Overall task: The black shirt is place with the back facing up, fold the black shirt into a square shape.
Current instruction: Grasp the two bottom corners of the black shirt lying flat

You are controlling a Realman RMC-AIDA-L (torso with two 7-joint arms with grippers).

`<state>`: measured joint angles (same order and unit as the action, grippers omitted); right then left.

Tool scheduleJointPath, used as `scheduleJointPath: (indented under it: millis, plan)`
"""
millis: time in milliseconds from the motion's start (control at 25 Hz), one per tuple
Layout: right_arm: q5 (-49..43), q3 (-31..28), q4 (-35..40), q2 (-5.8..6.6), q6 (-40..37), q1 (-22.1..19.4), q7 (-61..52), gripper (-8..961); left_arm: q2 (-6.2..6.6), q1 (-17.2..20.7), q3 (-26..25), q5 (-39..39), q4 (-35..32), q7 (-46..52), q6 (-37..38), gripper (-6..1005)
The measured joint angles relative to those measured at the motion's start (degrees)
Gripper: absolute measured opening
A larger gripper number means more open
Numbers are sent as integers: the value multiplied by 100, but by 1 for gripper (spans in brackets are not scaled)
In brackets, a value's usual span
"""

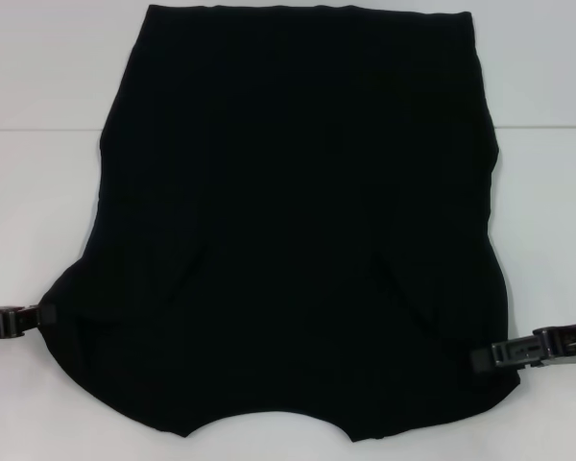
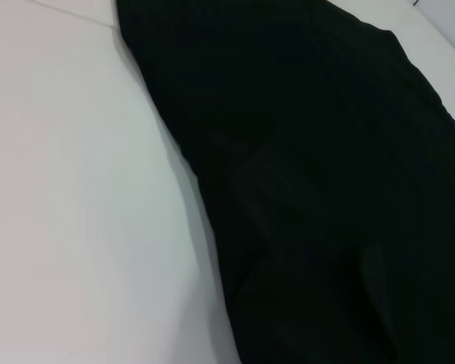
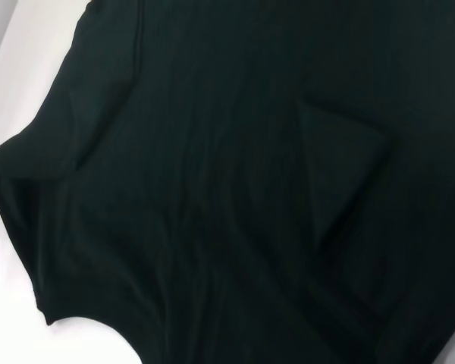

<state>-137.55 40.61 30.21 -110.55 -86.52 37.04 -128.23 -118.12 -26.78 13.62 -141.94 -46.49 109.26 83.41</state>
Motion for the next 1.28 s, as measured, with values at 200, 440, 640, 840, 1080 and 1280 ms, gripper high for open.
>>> scheduleJointPath:
  millis: [200,440,640,840,1080,1280]
  plan:
    - [0,0,7,-7,-3,4,-57,766,0,-4,0,0,0,-39,-1,69]
    - [-92,0,15,-35,93,2,-74,699,0,-11,0,7,0,-46,-1,73]
    - [-152,0,15,-65,118,-8,-84,517,0,-12,0,9,0,-46,-1,76]
    - [-159,-32,91,-60,82,-102,-52,267,0,-10,0,13,0,-44,0,79]
    - [-97,-252,103,61,-81,-390,429,82,0,82,-346,261,-4,102,639,83]
    - [-97,-786,52,257,-327,-722,1022,73,-9,294,-983,288,-10,167,1498,86]
